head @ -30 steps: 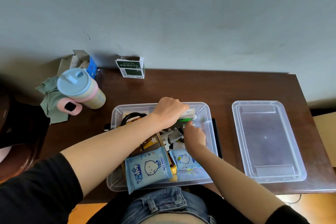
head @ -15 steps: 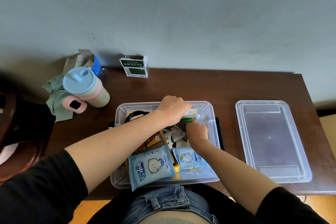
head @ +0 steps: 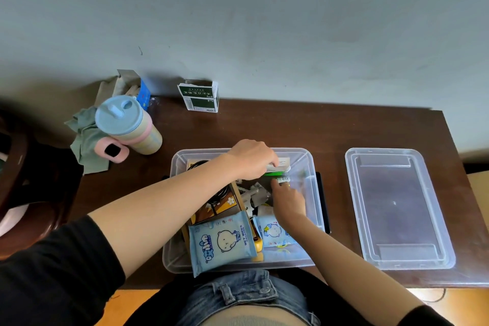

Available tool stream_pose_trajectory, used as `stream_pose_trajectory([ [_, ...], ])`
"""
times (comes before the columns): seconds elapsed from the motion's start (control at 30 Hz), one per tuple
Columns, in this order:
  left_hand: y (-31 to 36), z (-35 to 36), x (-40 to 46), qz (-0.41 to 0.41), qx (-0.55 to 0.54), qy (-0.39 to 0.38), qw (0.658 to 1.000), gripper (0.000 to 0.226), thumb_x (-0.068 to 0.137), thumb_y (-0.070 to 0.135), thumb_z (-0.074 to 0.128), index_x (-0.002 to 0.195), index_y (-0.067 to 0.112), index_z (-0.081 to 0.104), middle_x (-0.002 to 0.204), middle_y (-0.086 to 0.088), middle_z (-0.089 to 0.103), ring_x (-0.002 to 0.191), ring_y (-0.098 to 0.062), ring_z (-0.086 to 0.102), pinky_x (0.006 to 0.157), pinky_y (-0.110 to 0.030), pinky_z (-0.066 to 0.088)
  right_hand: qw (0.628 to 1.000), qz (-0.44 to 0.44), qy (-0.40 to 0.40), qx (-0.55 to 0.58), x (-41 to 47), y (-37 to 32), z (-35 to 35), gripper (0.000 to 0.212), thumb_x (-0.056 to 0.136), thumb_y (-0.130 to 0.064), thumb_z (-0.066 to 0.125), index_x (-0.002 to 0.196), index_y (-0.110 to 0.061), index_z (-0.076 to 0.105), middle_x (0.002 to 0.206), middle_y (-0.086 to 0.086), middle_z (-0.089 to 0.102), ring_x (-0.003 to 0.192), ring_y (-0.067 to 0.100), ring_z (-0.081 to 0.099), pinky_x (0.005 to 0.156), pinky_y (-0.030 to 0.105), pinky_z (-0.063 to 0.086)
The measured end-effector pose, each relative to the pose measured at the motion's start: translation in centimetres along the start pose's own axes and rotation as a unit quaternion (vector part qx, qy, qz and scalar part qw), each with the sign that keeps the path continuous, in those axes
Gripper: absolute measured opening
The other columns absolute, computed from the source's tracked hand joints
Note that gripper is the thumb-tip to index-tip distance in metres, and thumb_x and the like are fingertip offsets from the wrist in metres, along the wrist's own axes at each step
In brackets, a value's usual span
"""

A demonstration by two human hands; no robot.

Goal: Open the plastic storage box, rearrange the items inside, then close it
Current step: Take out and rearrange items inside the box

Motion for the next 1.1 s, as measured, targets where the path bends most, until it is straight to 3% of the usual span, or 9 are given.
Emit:
stream_pose_trajectory([
  [0.2,-0.06,0.12,0.04,-0.004,-0.014,-0.005,1.000,0.032,0.098,0.017,0.046,0.123,0.026,0.063,0.127,-0.006,0.062,0.104,-0.028,0.061,0.076,-0.033,0.047,0.999,0.011,-0.001,0.031,-0.63,-0.11,-0.04,0.033,0.087,0.004,0.048,0.117,-0.010,0.048,0.113,0.009,0.057,0.099,0.026,0.060,0.062,0.032,0.041],
  [0.37,-0.25,0.03,-0.37,-0.006,-0.019,0.006,1.000,0.031,0.098,0.019,0.044,0.121,0.025,0.065,0.122,-0.005,0.064,0.099,-0.026,0.062,0.068,-0.028,0.038,1.000,0.003,-0.020,0.011,-0.49,-0.24,-0.18,0.020,0.091,-0.009,0.055,0.112,-0.013,0.055,0.108,0.007,0.059,0.101,0.027,0.058,0.072,0.038,0.054],
  [0.6,-0.49,-0.04,-0.78,-0.009,-0.030,0.006,0.999,0.034,0.099,0.019,0.045,0.128,0.029,0.059,0.121,-0.005,0.064,0.098,-0.026,0.062,0.066,-0.029,0.037,0.998,0.049,-0.026,0.030,-0.01,-0.55,-0.36,0.027,0.090,-0.003,0.050,0.115,-0.008,0.056,0.118,0.009,0.055,0.106,0.026,0.057,0.075,0.034,0.050],
  [0.73,-0.40,-0.28,-0.86,-0.009,-0.034,0.022,0.999,0.035,0.098,0.019,0.045,0.129,0.030,0.057,0.116,-0.006,0.067,0.094,-0.025,0.062,0.068,-0.030,0.039,0.995,0.062,-0.007,0.072,-0.21,-0.63,-0.47,0.034,0.089,-0.004,0.049,0.121,-0.013,0.047,0.115,0.008,0.056,0.101,0.025,0.059,0.062,0.031,0.044],
  [0.8,-0.26,-0.49,-0.84,-0.012,-0.045,0.040,0.998,0.037,0.097,0.017,0.045,0.130,0.030,0.057,0.108,-0.007,0.069,0.081,-0.023,0.059,0.066,-0.030,0.038,0.995,0.050,-0.004,0.092,-0.31,-0.72,-0.37,0.039,0.087,-0.001,0.048,0.123,-0.017,0.044,0.114,0.008,0.056,0.100,0.027,0.058,0.059,0.031,0.041],
  [0.97,-0.22,-0.52,-0.66,-0.022,-0.066,0.051,0.996,0.038,0.095,0.013,0.047,0.128,0.028,0.058,0.100,-0.008,0.071,0.066,-0.017,0.044,0.067,-0.031,0.043,0.994,0.057,-0.011,0.096,-0.29,-0.72,0.01,0.045,0.089,-0.005,0.048,0.131,-0.020,0.046,0.126,0.008,0.049,0.114,0.026,0.051,0.071,0.033,0.048],
  [1.1,-0.50,-0.38,-0.55,-0.029,-0.076,0.050,0.995,0.037,0.094,0.013,0.049,0.126,0.028,0.060,0.106,-0.007,0.070,0.069,-0.017,0.048,0.071,-0.033,0.045,0.994,0.052,0.006,0.101,-0.06,-0.64,0.20,0.038,0.089,-0.005,0.048,0.125,-0.019,0.052,0.121,0.007,0.053,0.109,0.026,0.052,0.066,0.031,0.043],
])
Point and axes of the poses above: each hand's wrist, its own x-axis towards the middle knuckle, its own z-axis out of the palm, y = z × x, the point moved 2 cm from there along x, towards the middle knuckle
